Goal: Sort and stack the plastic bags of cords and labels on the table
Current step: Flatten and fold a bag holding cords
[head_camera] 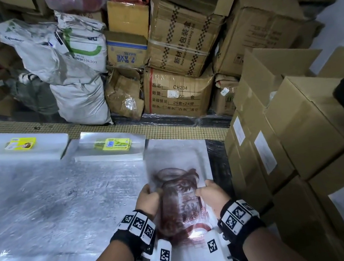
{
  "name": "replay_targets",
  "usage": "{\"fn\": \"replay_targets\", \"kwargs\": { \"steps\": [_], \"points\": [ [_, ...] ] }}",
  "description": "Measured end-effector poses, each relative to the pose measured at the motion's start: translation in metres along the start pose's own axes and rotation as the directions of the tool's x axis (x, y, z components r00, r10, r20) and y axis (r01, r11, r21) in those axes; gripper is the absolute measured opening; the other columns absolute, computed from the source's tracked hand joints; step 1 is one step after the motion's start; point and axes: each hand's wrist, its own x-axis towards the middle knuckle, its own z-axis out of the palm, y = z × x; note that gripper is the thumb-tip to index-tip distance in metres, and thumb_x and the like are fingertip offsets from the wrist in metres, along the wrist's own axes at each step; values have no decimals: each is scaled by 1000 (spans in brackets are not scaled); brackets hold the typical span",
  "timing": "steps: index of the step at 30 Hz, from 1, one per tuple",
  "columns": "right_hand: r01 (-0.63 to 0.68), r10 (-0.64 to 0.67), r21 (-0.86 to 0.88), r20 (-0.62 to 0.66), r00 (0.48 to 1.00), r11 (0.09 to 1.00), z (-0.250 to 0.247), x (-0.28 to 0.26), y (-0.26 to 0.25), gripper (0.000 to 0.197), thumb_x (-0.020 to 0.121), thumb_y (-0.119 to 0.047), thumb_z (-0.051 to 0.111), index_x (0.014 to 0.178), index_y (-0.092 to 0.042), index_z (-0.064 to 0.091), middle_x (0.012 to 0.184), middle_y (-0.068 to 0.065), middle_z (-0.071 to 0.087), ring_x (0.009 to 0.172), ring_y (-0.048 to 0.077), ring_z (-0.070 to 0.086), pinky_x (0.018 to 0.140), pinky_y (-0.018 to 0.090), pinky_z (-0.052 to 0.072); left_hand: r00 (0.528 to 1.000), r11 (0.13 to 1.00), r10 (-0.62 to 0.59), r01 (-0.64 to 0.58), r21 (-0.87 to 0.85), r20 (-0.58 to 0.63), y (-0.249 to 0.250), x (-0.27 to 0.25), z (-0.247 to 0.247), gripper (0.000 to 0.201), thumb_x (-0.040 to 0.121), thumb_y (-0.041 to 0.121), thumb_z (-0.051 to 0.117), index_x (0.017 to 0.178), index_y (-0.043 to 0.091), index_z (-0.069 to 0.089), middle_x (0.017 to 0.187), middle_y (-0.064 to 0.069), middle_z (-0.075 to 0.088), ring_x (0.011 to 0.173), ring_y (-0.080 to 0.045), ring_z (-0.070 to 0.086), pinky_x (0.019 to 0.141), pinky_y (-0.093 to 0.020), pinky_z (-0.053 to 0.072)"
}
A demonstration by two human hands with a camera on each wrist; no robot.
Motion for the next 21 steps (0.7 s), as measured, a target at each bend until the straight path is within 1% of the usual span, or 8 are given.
{"fn": "replay_targets", "kwargs": {
  "steps": [4, 7, 10, 12, 14, 18, 20, 21],
  "points": [
    [39, -39, 5, 11, 999, 999, 1, -1, 3, 49, 92, 1, 52, 139, -11, 44, 125, 10, 59, 106, 22, 58, 93, 35, 48, 1000, 997, 3, -3, -73, -8, -3, 0, 0, 21, 86, -15, 53, 89, 3, 63, 74, -14, 64, 68, -24, 61, 45, -17, 50],
    [74, -77, 70, 39, 996, 995, -3, -7, 2, 26, 94, 5, 52, 118, -4, 49, 104, 5, 62, 94, 16, 58, 82, 29, 46, 1000, 991, -15, 15, -136, 1, -9, 2, 1, 24, 87, -13, 52, 88, 6, 67, 86, -25, 68, 79, -37, 66, 69, -41, 60],
    [147, -149, 161, 0, 989, 976, -2, -11, -1, 28, 92, 5, 54, 115, -12, 52, 103, 2, 66, 99, 23, 64, 95, 40, 51, 994, 993, 92, -97, -72, -66, 0, 0, 3, 25, 89, -10, 48, 93, 10, 63, 85, -12, 69, 80, -29, 65, 65, -33, 55],
    [274, -259, 213, -93, 961, 938, 1, -14, -9, 39, 92, 4, 53, 120, -23, 58, 108, 2, 71, 103, 24, 67, 94, 46, 55, 972, 974, 219, -222, -31, -78, 15, 1, 5, 31, 91, -3, 50, 112, 16, 60, 105, -8, 69, 95, -23, 66, 79, -31, 55],
    [421, -376, 228, -218, 901, 878, 1, -16, -23, 42, 92, 0, 53, 127, -24, 55, 118, -1, 68, 111, 18, 65, 100, 47, 52, 927, 929, 368, -371, -20, -73, 36, -2, 8, 39, 92, -1, 49, 125, 18, 55, 118, -4, 67, 107, -18, 64, 95, -34, 52],
    [652, -542, 178, -421, 727, 737, -10, -25, -59, 31, 95, -1, 54, 124, -14, 51, 114, -4, 62, 101, -1, 60, 96, 25, 46, 751, 752, 652, -658, -32, -105, 84, -9, 17, 31, 91, 4, 49, 114, 24, 54, 110, 3, 67, 105, -15, 62, 97, -26, 47],
    [695, -569, 154, -466, 678, 702, -11, -23, -69, 36, 98, -4, 54, 133, -2, 47, 127, 7, 58, 117, 14, 57, 106, 31, 42, 705, 705, 704, -709, -38, -87, 95, -8, 20, 28, 93, 9, 50, 108, 32, 52, 102, 5, 66, 98, -17, 63, 89, -31, 51],
    [697, -569, 152, -469, 675, 701, -9, -21, -70, 40, 98, -5, 54, 137, 2, 43, 134, 14, 55, 125, 22, 53, 110, 32, 40, 698, 699, 710, -715, -24, -91, 96, -7, 21, 27, 95, 7, 50, 101, 33, 51, 94, 9, 64, 90, -7, 64, 80, -25, 52]
  ]
}}
